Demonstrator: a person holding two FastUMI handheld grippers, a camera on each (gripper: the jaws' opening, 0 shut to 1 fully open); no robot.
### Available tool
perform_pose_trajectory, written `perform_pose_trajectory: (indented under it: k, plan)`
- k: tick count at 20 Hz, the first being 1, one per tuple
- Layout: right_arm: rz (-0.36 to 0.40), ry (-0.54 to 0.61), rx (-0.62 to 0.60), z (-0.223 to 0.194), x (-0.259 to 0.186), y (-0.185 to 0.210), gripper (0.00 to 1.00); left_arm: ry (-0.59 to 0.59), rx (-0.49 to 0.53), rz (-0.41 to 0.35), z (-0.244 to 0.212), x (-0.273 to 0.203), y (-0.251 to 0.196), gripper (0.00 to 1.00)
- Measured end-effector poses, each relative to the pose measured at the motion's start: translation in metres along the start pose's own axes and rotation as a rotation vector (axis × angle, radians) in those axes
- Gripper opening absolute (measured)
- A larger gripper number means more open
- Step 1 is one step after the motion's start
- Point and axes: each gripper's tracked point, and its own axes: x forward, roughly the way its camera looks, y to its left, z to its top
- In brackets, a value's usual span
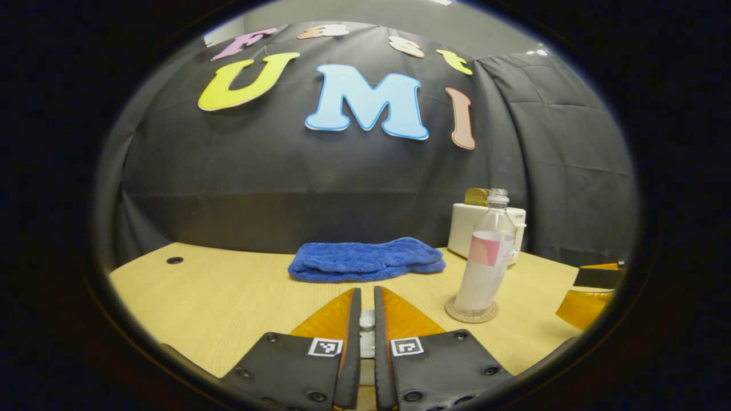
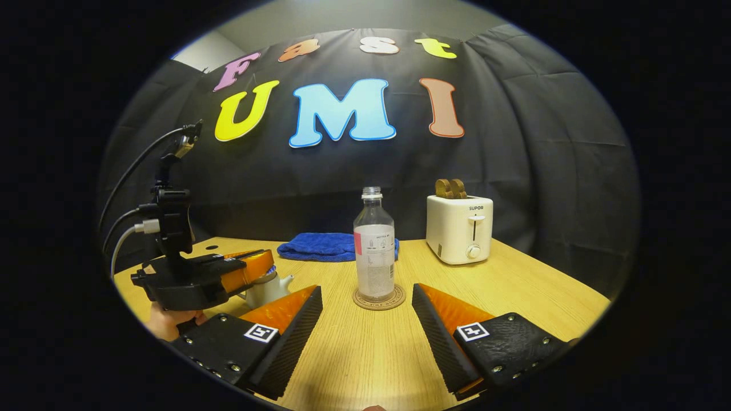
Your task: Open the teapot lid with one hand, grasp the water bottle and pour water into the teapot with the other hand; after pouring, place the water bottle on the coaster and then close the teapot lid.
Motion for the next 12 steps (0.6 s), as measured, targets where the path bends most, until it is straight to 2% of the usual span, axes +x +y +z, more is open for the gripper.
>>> perform_pose_trajectory:
  k: [4,5,7,8,9,11,12]
  plan:
    - [-0.011,-0.007,-0.007,0.001,0.0,-0.002,0.98,0.004,0.019,-0.002,-0.001,0.0,-0.004,0.18]
    - [-0.012,-0.009,-0.009,0.001,0.001,-0.003,0.98,-0.003,0.026,0.002,0.0,-0.003,-0.004,0.22]
    - [-0.005,-0.012,-0.011,0.001,0.0,-0.001,0.98,0.0,0.036,-0.012,-0.001,-0.002,-0.008,0.22]
    - [-0.005,-0.018,-0.014,0.003,0.0,0.0,0.98,0.006,0.037,-0.021,-0.003,-0.003,-0.011,0.25]
    - [-0.007,-0.024,-0.02,0.004,-0.001,-0.001,0.98,0.01,0.032,-0.026,-0.002,-0.007,-0.013,0.36]
    - [-0.016,-0.039,-0.035,0.007,-0.002,-0.001,0.98,0.008,0.024,-0.036,-0.001,-0.014,-0.018,0.47]
    - [-0.022,-0.047,-0.042,0.009,-0.003,-0.002,0.98,0.002,0.022,-0.035,-0.001,-0.017,-0.02,0.47]
